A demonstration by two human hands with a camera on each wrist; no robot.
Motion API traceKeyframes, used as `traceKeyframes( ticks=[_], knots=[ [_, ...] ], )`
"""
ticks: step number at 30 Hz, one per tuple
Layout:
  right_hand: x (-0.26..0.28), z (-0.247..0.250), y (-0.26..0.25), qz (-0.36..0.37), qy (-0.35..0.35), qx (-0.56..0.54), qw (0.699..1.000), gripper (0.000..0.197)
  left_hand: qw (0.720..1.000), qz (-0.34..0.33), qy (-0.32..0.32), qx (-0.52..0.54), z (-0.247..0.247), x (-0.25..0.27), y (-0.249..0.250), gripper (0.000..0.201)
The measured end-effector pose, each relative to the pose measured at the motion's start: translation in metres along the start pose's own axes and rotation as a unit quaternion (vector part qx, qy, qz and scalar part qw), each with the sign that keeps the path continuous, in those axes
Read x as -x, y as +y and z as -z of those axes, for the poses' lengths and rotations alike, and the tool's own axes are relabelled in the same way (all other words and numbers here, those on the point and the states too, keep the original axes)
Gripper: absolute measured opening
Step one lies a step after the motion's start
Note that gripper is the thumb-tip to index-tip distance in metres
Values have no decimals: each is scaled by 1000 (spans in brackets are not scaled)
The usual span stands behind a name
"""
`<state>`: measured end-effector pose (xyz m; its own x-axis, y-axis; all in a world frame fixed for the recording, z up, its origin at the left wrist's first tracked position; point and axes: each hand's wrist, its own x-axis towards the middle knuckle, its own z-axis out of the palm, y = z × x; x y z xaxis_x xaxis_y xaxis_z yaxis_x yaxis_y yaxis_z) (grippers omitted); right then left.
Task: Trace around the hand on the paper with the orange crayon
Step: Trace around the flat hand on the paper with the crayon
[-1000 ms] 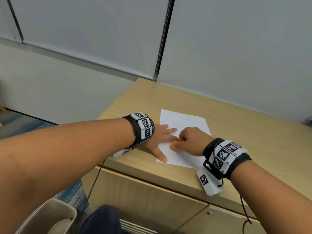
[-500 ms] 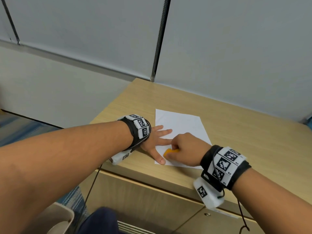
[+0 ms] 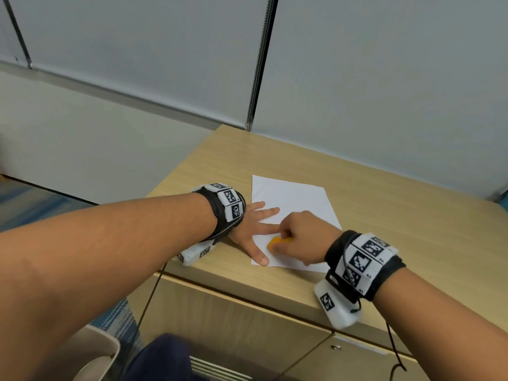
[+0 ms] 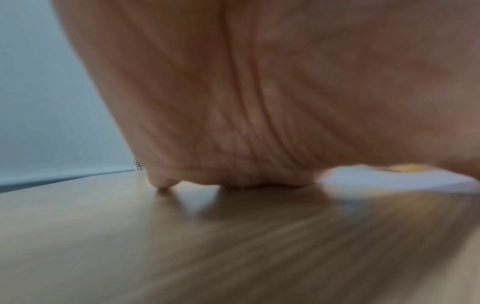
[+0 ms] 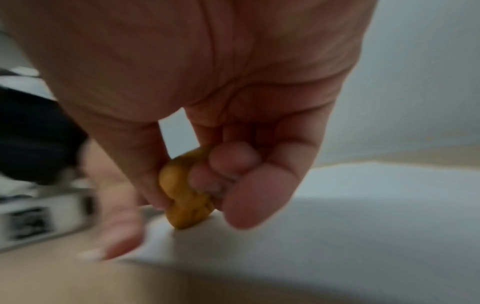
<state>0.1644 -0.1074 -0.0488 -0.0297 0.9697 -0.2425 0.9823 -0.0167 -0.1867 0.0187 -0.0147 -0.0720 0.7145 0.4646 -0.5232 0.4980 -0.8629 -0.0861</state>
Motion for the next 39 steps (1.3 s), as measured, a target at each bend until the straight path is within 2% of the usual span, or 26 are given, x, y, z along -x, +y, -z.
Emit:
traceKeyframes(
  ticks=[2,5,10,13,18,22,26,31,36,39],
  knots=[
    [-1,-1,-3,4,-19,-6,1000,36,1000,-1,3,8,-1,1,-1,98],
    [-9,11,2,-37,-1,-10,999,35,1000,2,8,8,-4,-1,-2,100],
    [-4,-2,-13,2,-34,-22,999,34,1000,2,10,11,-4,-2,-3,97],
    [-9,8,-5,-48,-17,-55,997,33,1000,4,8,3,-3,-3,-2,100],
    [-8,-4,-13,-20,-23,-44,999,29,1000,8,4,5,-5,-4,-3,98],
    [-10,6,-4,-59,-1,-56,997,33,1000,11,4,5,-5,-5,-2,103],
    [-1,-6,-12,-21,-23,-50,998,36,1000,12,4,11,-3,-2,-3,99],
    [-5,6,7,-66,-2,-70,995,34,1000,10,8,4,-3,-3,-1,103],
    [1,-2,1,-19,-33,-52,998,36,1000,12,7,8,-3,-2,-2,102],
    [-4,8,10,-59,-2,-64,996,36,1000,11,3,10,-4,-4,-3,104]
  ],
)
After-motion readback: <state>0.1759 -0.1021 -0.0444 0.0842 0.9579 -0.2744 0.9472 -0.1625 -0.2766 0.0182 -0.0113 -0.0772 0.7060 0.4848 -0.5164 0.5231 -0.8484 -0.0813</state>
